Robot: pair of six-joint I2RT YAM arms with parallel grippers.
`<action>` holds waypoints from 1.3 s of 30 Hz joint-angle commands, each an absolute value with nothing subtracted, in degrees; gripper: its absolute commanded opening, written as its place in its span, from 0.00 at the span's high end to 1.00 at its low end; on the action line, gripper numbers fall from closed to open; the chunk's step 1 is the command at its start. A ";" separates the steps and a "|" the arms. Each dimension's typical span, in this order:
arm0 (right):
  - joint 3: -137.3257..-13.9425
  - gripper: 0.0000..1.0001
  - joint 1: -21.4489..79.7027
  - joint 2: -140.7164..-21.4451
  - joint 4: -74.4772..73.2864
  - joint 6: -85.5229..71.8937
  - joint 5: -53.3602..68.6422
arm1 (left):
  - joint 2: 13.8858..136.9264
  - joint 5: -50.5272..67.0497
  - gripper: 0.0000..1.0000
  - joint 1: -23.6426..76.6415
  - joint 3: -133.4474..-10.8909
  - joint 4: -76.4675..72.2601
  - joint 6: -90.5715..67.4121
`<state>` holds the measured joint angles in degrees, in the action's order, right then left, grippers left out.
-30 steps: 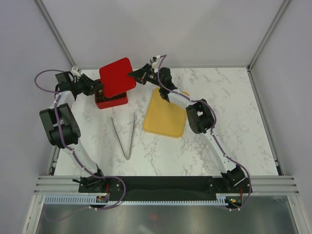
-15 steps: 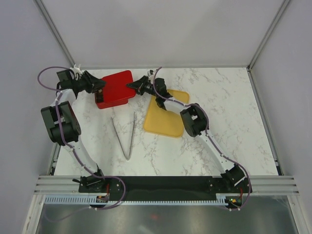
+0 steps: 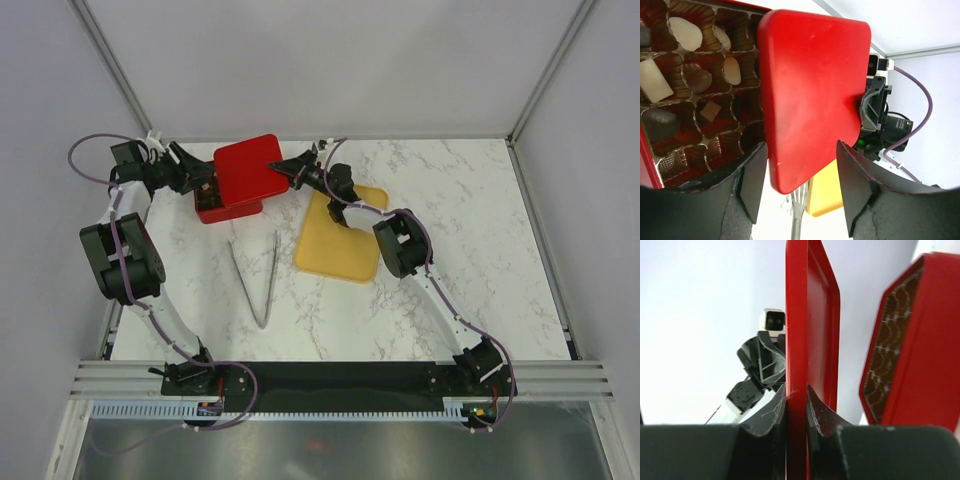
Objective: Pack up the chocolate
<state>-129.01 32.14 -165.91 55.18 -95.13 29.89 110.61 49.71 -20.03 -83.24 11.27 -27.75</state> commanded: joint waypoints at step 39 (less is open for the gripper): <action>-132.98 0.50 31.11 -162.60 41.76 -84.47 34.63 | 118.30 61.61 0.98 -22.41 -90.35 2.64 -34.54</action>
<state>-129.86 31.97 -162.98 41.85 -87.18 34.65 117.86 61.95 -20.23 -86.74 4.62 -33.67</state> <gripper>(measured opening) 0.503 0.258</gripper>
